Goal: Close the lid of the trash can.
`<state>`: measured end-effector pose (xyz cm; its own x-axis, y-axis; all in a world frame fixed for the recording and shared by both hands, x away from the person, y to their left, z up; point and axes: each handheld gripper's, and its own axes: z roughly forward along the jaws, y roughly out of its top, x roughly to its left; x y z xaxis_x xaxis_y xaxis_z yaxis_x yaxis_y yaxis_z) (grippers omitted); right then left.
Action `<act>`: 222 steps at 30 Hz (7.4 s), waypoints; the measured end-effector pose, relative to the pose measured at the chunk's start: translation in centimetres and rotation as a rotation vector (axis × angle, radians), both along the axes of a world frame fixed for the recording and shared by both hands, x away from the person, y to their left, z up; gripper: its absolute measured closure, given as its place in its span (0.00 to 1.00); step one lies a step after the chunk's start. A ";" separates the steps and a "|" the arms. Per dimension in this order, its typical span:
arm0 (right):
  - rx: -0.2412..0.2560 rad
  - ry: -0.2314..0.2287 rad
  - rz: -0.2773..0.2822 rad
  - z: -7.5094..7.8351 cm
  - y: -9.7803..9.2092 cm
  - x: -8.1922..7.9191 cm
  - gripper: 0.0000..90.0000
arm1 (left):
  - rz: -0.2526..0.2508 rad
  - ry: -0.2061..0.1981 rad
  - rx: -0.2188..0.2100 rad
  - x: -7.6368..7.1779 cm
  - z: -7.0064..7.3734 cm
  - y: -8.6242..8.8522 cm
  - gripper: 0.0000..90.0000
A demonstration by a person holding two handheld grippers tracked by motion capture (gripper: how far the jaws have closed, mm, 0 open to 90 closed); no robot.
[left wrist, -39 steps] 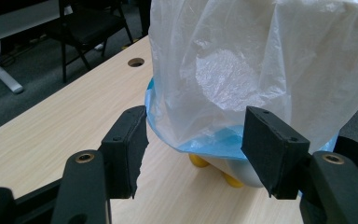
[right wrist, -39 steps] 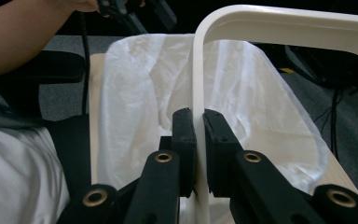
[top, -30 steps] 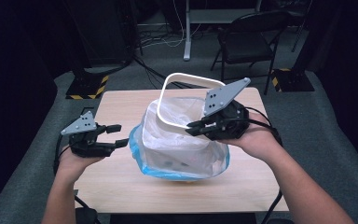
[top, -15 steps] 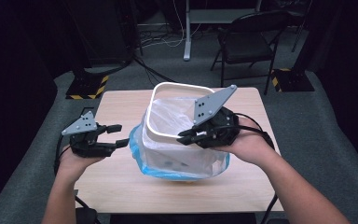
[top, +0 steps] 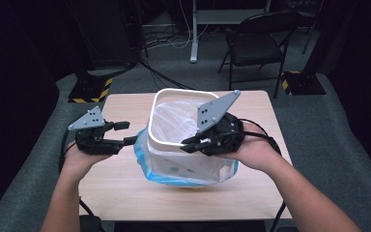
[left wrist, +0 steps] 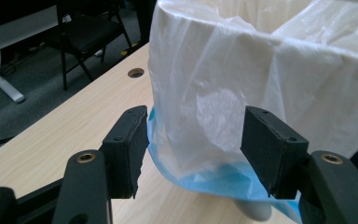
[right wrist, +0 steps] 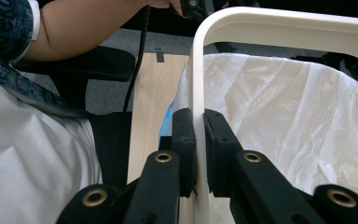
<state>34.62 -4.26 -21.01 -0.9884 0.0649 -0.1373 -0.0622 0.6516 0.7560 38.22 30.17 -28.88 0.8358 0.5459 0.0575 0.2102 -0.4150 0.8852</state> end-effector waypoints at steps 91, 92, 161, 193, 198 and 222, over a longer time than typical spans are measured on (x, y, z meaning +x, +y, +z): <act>0.104 0.024 -0.113 -2.8 -4.5 -0.8 0.77 | -0.041 -0.005 0.004 5.2 5.4 -5.7 0.42; 0.107 0.024 -0.115 -2.9 -4.5 -0.8 0.77 | -0.041 -0.002 0.005 5.3 5.4 -5.7 0.42; 0.338 0.042 -0.373 -4.6 -12.6 0.9 0.57 | 0.085 0.019 -0.035 4.4 -0.2 3.5 0.40; 0.293 0.020 -0.762 -14.2 -16.5 2.6 0.28 | 0.138 0.074 -0.011 3.9 -7.8 5.1 0.36; 0.291 0.028 -0.827 -15.9 -17.0 3.0 0.26 | 0.152 0.079 0.016 3.9 -9.3 5.2 0.37; 0.211 0.084 -0.974 -24.3 -18.8 3.5 0.21 | 0.258 0.146 0.061 4.4 -15.8 8.0 0.40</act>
<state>38.17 -23.08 -45.28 -0.4976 0.8666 0.0381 0.4865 0.2424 0.8394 42.59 38.15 -44.72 0.6717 0.7407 -0.0141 0.4393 -0.3829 0.8126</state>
